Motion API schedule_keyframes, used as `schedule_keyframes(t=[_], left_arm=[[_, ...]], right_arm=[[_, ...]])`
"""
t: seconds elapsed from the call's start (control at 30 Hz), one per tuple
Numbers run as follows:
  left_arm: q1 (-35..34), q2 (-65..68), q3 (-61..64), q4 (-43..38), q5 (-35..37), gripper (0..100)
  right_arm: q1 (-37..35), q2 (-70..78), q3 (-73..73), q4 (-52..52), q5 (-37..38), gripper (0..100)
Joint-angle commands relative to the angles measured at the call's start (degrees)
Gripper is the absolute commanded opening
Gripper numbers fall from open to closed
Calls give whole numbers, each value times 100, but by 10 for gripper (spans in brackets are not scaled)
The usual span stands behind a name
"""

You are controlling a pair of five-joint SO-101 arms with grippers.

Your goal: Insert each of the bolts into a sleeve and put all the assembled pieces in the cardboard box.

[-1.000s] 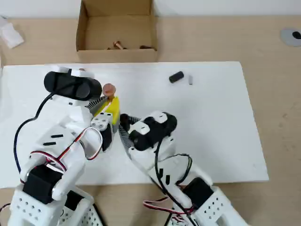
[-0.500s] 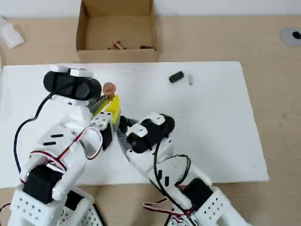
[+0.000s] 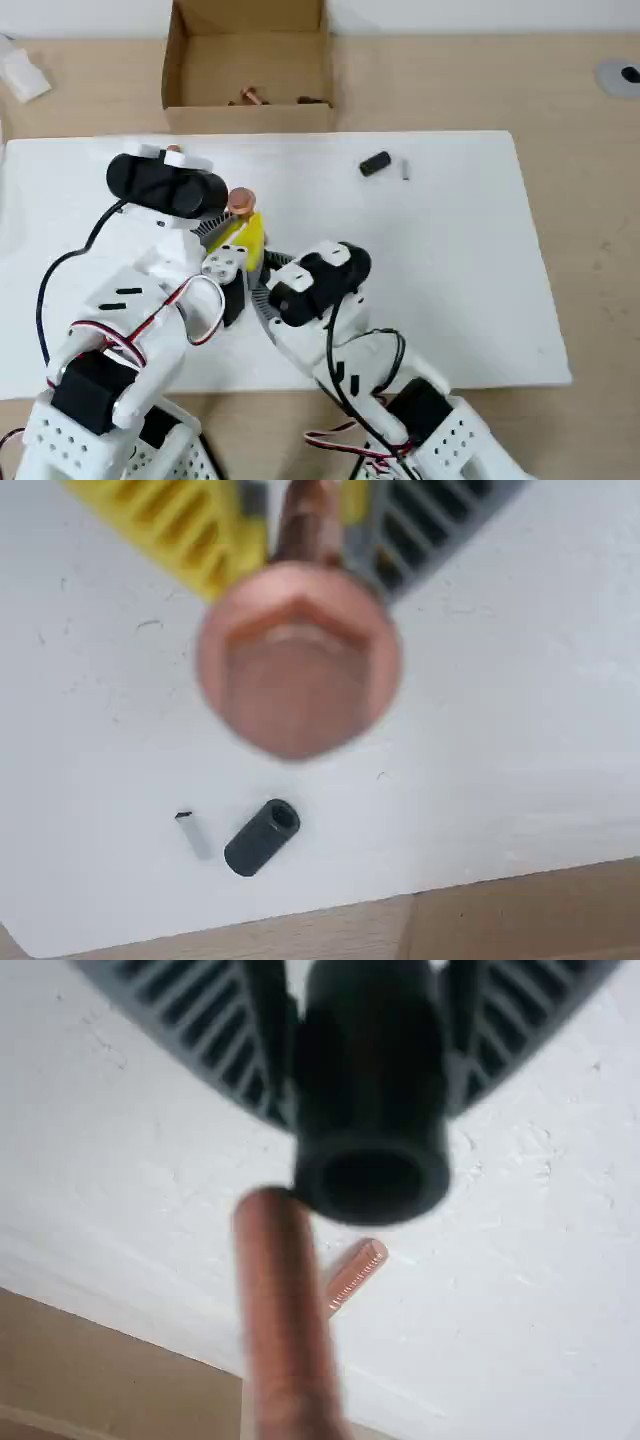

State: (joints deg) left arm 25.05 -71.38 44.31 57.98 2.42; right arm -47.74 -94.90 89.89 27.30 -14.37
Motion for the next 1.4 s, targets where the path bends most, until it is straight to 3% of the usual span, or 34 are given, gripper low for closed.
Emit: schedule_keyframes(t=[0.0,0.6,1.07,1.37], left_arm=[[62,-40,-185,9,9,4],[62,-4,-1002,316,-53,4],[97,4,-1609,1371,-273,5],[114,13,-1802,1371,-264,5]], right_arm=[[-31,-75,-207,-44,-9,9],[-31,-75,-180,-44,-9,9],[-31,-75,-180,-44,-9,9],[-31,-75,-180,-44,-9,9]])
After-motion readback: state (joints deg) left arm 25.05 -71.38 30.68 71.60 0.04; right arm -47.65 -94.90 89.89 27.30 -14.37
